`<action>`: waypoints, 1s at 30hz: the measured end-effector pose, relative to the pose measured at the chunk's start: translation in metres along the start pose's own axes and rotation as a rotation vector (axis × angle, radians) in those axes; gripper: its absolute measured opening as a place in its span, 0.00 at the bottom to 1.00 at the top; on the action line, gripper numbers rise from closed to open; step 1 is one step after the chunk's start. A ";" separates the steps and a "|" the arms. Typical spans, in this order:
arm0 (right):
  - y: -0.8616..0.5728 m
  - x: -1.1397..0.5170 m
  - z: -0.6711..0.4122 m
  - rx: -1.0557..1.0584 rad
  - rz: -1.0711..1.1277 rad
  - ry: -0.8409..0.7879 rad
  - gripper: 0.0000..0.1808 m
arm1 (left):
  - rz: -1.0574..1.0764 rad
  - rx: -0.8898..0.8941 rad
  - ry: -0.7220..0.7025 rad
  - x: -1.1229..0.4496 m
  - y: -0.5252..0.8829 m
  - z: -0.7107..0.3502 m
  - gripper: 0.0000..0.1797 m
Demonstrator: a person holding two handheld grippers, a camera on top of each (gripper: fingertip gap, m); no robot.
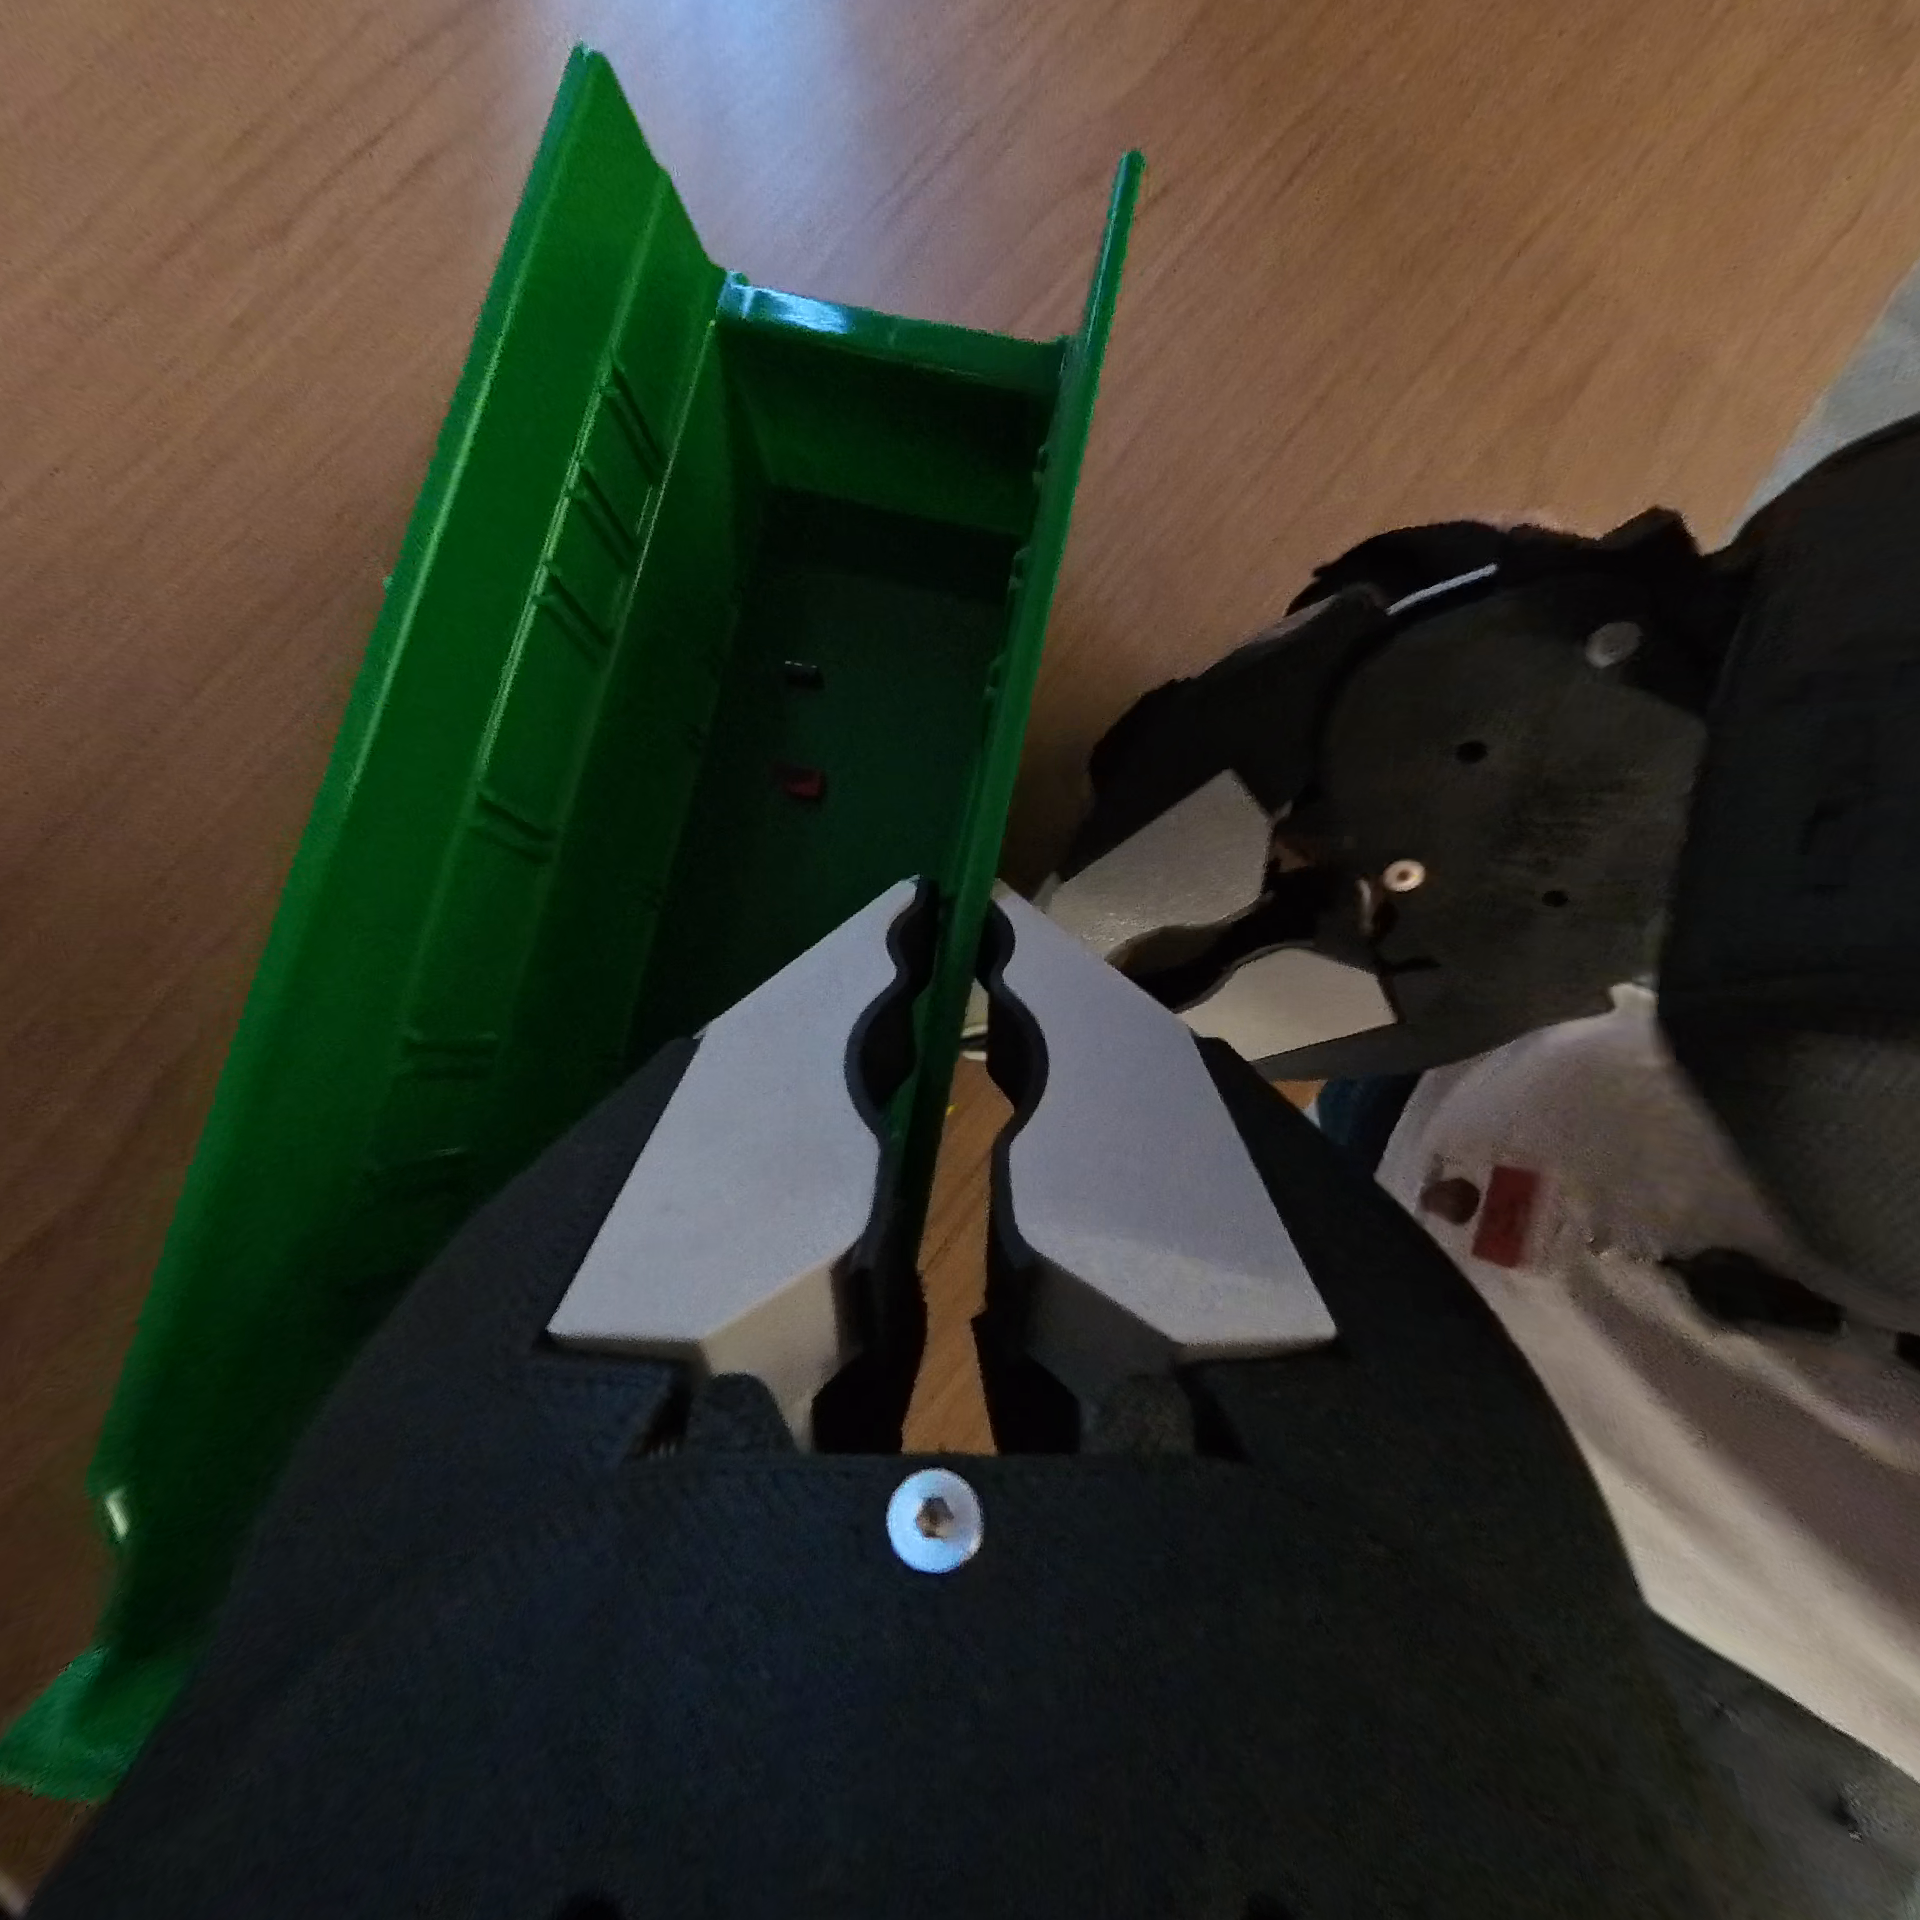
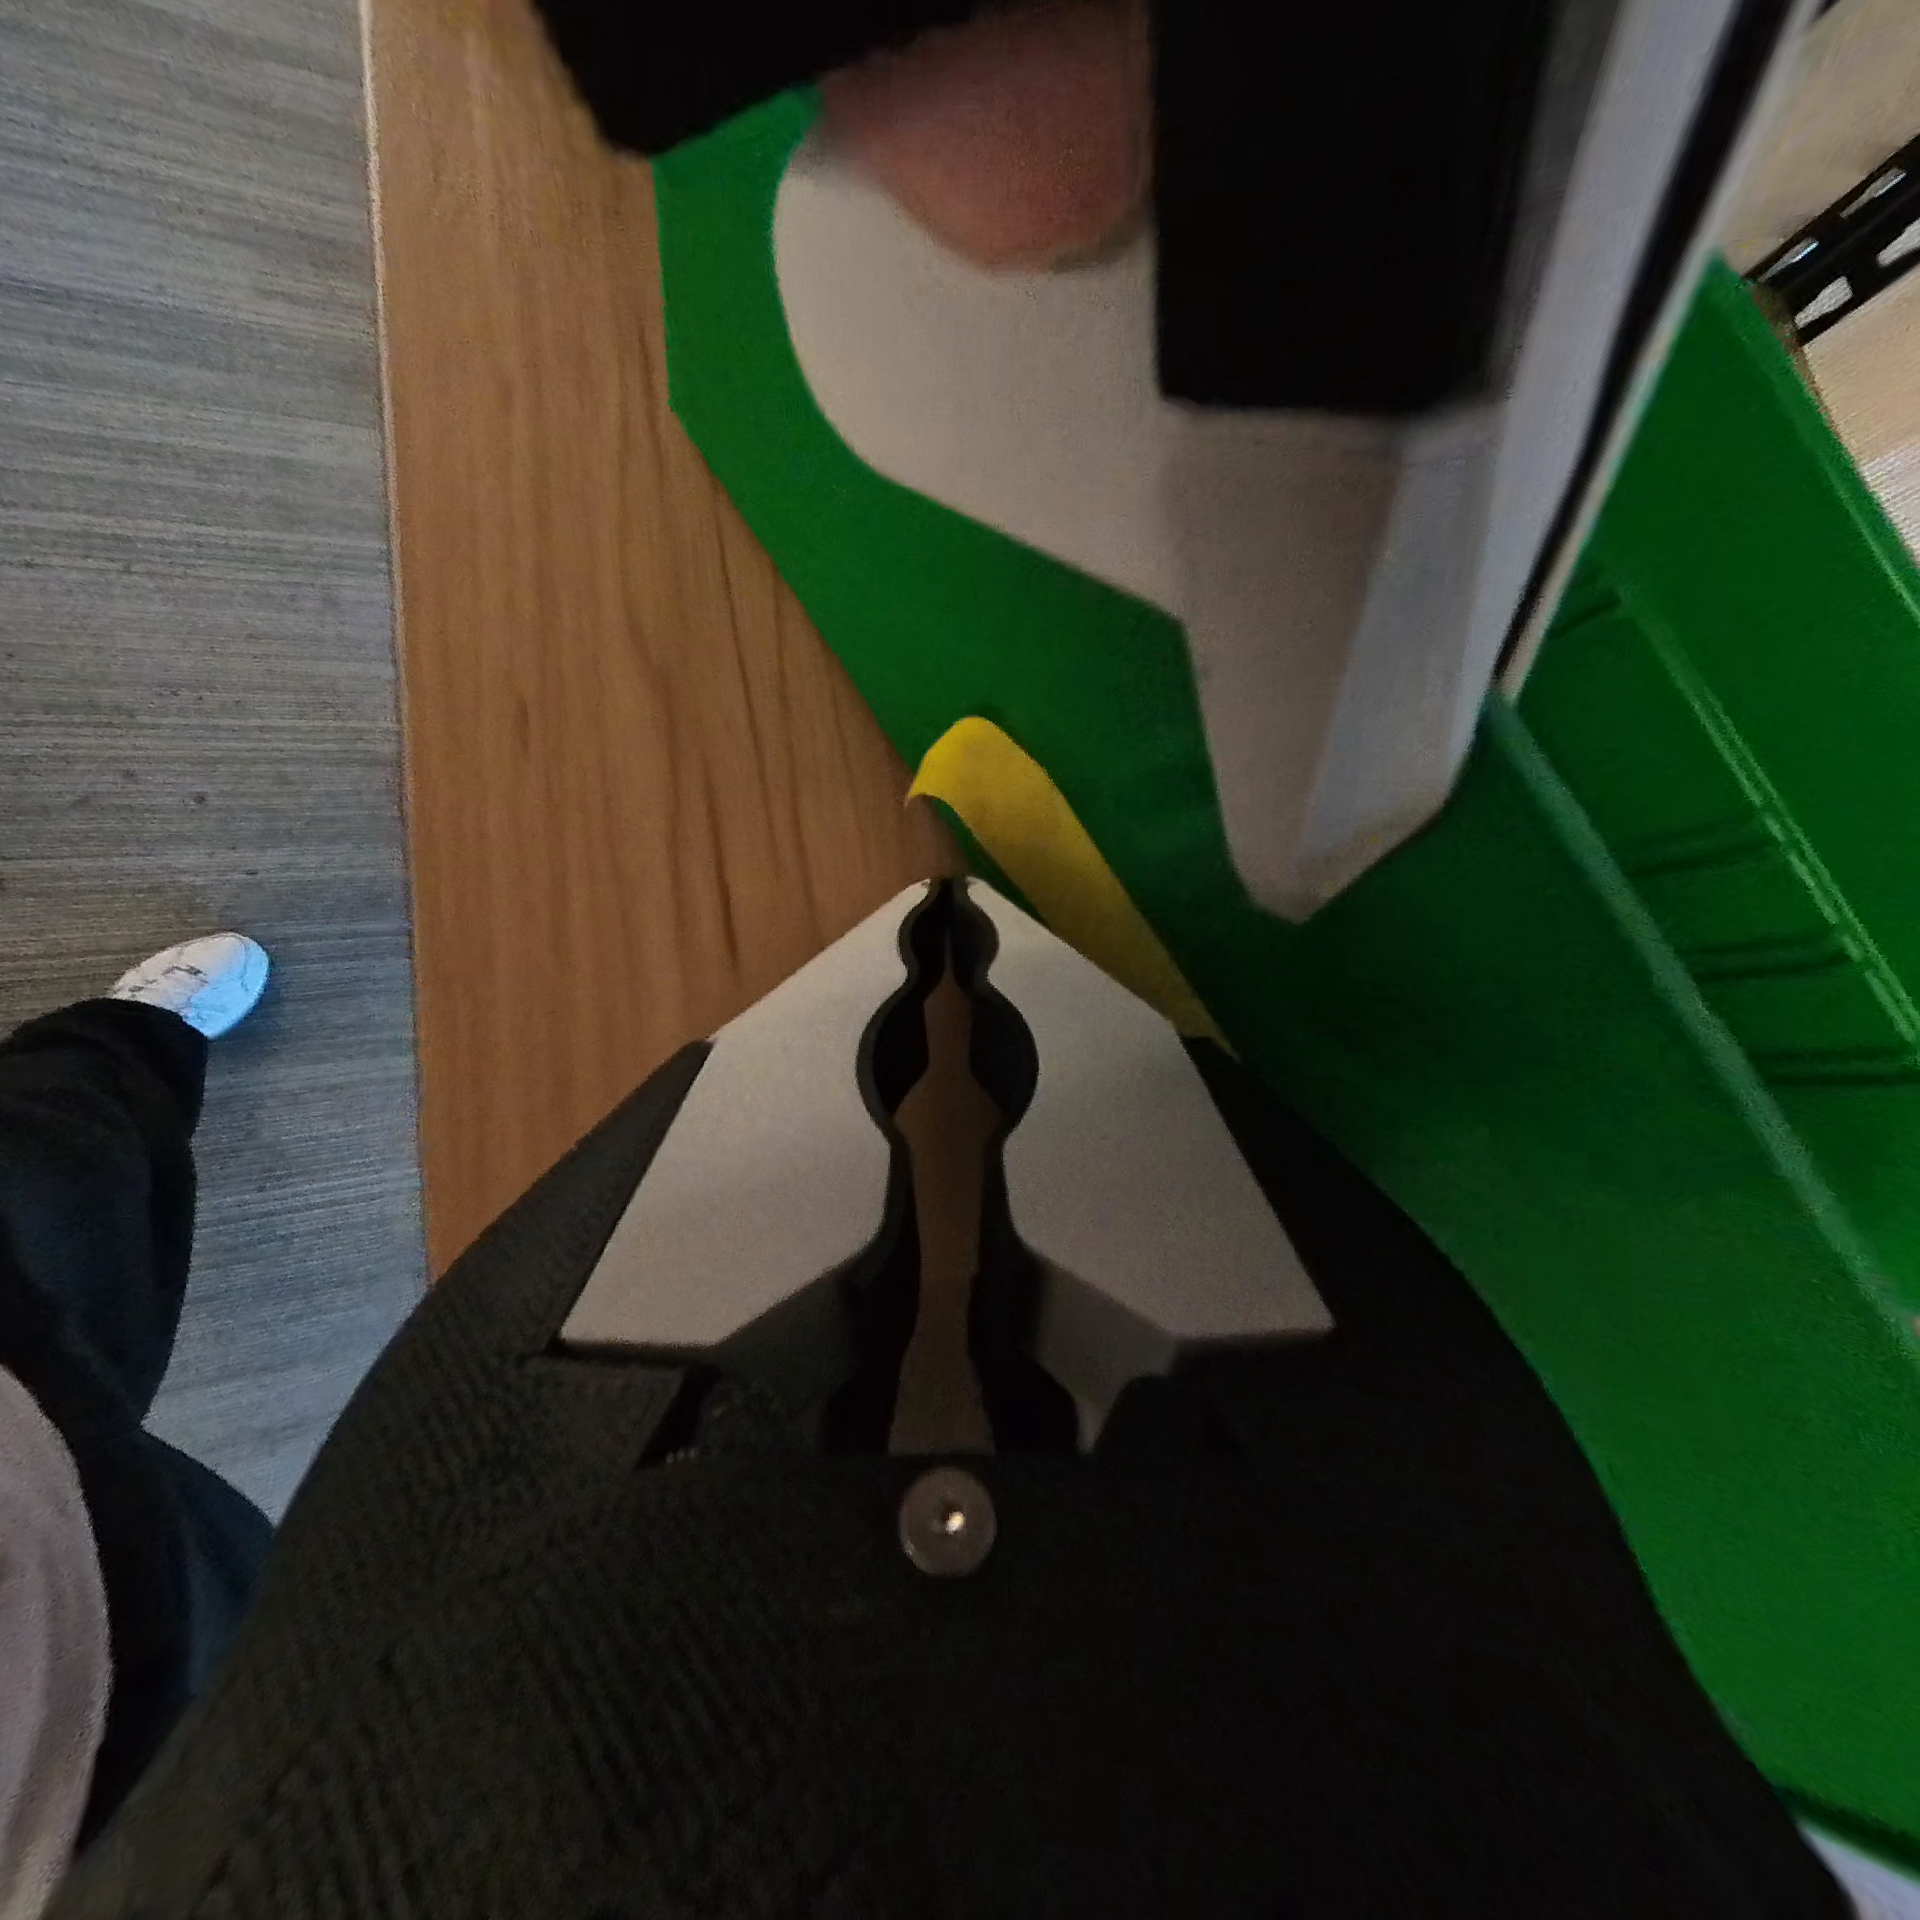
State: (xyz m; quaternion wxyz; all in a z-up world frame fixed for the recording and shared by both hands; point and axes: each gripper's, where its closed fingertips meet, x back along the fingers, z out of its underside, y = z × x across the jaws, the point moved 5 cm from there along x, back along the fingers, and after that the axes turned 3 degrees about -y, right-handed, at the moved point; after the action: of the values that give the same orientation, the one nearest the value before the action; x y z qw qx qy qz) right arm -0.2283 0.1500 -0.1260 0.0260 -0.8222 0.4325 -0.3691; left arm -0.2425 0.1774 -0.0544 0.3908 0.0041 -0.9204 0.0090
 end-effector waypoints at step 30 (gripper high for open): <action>0.004 0.004 -0.035 0.128 0.103 -0.185 0.00 | -0.015 0.057 0.005 -0.003 0.002 -0.003 0.03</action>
State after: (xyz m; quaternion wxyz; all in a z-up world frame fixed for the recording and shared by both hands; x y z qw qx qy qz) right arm -0.2514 0.1546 -0.0997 0.1372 -0.8260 0.4458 -0.3165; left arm -0.2384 0.1798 -0.0546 0.3929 0.0219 -0.9188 0.0324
